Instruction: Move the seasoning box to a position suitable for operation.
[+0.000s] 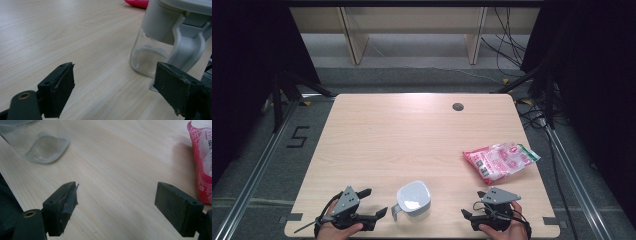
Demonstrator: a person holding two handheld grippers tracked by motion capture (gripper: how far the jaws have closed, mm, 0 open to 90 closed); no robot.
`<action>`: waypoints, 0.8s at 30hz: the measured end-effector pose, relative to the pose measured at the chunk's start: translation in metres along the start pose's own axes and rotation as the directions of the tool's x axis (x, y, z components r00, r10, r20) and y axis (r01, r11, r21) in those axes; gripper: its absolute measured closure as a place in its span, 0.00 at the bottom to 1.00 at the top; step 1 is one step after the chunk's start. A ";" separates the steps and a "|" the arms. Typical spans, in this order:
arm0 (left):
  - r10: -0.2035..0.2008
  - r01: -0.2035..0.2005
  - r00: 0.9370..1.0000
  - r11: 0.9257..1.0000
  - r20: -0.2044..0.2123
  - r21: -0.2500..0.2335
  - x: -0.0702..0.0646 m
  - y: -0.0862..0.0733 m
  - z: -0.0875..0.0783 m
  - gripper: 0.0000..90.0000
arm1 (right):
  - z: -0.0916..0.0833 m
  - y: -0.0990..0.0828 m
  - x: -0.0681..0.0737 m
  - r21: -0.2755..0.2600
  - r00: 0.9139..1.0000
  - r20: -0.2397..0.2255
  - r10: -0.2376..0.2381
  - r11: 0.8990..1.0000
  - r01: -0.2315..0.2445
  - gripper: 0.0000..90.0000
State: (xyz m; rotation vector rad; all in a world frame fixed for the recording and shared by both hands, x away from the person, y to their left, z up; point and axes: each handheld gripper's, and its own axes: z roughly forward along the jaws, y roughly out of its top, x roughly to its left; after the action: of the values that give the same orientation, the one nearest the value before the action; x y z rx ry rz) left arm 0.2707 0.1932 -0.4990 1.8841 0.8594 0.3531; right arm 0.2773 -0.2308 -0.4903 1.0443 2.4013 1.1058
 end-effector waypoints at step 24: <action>-0.001 0.007 0.993 0.999 0.121 -0.049 -0.014 0.007 -0.013 0.35 | 0.003 0.000 -0.001 0.006 0.999 -0.025 -0.027 1.000 0.027 0.22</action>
State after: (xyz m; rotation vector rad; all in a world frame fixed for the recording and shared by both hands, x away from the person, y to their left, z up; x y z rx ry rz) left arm 0.2564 0.1904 -0.4857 1.8381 0.7664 0.2527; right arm 0.2793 -0.2301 -0.4920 1.0033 2.4322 1.1090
